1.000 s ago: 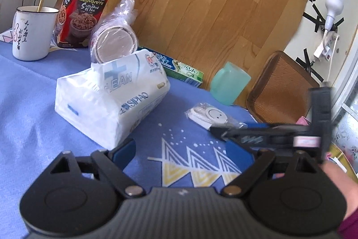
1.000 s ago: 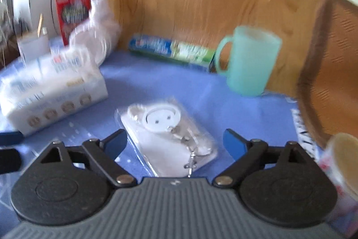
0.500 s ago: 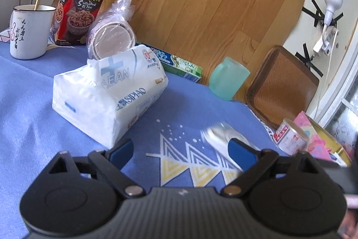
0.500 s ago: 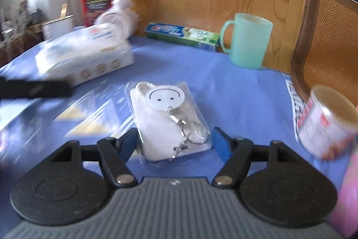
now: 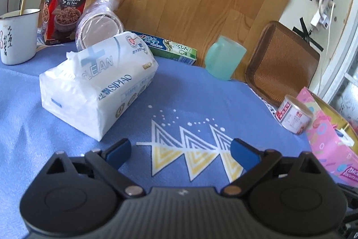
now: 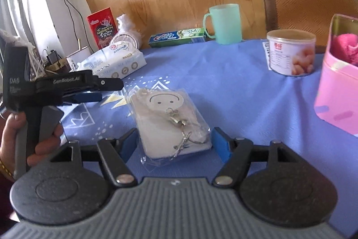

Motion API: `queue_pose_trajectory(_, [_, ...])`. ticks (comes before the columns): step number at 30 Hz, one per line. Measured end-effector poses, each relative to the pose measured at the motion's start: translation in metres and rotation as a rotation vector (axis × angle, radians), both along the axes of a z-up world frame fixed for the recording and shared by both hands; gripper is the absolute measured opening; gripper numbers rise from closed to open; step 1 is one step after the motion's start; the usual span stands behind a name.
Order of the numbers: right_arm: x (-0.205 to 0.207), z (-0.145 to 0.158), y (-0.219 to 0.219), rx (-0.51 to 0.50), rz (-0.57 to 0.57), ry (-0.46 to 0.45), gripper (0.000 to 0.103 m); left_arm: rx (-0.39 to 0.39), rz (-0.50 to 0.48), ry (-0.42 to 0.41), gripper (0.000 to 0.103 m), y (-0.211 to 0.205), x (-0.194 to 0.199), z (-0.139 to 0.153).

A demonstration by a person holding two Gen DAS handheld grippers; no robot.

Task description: Organize soft objects

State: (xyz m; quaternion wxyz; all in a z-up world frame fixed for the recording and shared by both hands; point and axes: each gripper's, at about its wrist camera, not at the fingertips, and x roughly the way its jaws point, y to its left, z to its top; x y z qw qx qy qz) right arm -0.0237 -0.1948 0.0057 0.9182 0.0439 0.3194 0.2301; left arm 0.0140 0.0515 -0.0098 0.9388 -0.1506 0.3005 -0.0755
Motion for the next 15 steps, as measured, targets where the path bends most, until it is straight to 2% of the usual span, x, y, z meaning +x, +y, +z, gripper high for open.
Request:
queue_pose_trajectory(6, [-0.0030,-0.0030,0.0045,-0.042,0.008,-0.033,0.075,0.047,-0.008,0.005,0.099,-0.0077,0.0004,-0.0001])
queue_pose_trajectory(15, [-0.0090,-0.0049,0.0023,-0.038,-0.002,-0.047,0.075,0.033,-0.017,0.002,0.100,-0.0056,0.0008,-0.0009])
